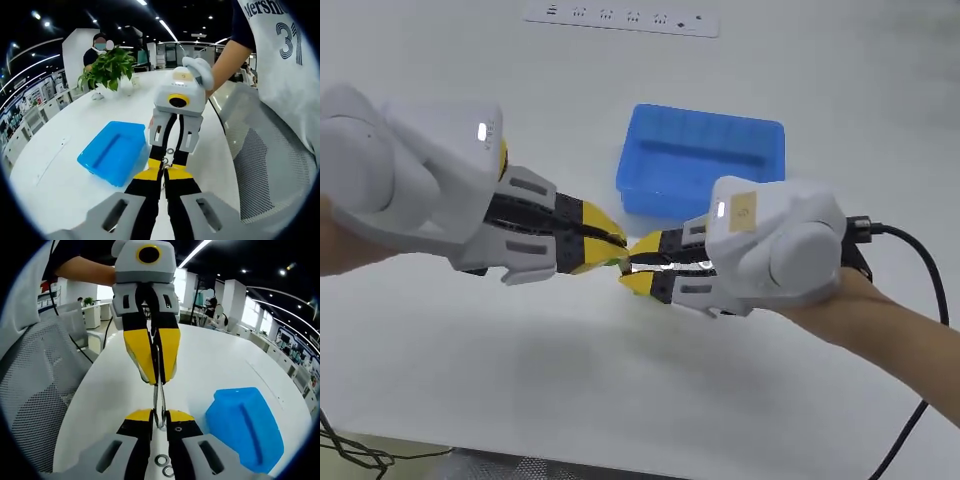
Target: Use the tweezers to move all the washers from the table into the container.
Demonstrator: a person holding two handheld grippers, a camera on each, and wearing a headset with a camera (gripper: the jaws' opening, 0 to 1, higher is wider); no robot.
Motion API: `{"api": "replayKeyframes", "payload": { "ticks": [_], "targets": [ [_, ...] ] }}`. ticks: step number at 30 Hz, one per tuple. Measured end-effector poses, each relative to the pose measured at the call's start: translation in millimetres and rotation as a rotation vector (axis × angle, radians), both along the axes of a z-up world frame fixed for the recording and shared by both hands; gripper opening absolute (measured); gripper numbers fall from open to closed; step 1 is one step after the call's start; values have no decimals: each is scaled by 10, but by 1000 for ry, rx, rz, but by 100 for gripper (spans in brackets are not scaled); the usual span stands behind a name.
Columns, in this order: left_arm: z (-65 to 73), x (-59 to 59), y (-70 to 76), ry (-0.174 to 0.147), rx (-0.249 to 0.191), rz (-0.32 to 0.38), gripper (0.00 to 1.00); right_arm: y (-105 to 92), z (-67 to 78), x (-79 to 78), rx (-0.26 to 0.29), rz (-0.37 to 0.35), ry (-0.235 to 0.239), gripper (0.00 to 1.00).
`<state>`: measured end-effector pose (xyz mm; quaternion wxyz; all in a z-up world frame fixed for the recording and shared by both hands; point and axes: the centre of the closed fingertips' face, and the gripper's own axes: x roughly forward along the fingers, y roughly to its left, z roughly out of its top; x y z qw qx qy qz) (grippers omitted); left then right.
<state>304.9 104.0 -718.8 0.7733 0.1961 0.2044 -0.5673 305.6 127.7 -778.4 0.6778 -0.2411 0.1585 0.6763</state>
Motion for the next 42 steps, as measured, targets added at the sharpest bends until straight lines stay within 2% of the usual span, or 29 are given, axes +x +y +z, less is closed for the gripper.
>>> {"api": "replayKeyframes", "payload": {
  "ticks": [2, 8, 15, 20, 22, 27, 30, 35, 42],
  "targets": [
    [1, 14, -5, -2, -1, 1, 6, -3, -6, 8, -3, -1, 0, 11],
    [2, 36, -8, 26, -9, 2, 6, -1, -2, 11, -5, -6, 13, 12],
    [1, 75, -15, 56, -22, 4, 6, 32, 33, 19, 18, -6, 36, 13],
    [-4, 110, -11, 78, -28, 8, 6, 26, -8, 39, -1, -4, 30, 11],
    [-10, 115, -5, 94, -34, 12, 6, 27, -11, 41, -3, -4, 27, 11],
    [-13, 94, -10, 106, -36, 11, 6, 26, -16, 32, -8, -13, 35, 10],
    [-8, 68, -22, 132, -50, 34, 6, 22, -16, 24, -16, -25, 40, 10],
    [-6, 30, -2, 127, -37, 30, 6, -8, -7, -10, -25, -19, 31, 10],
    [110, 4, -24, 117, -53, 24, 6, -37, 110, -27, -10, -19, 29, 10]
  ]
}}
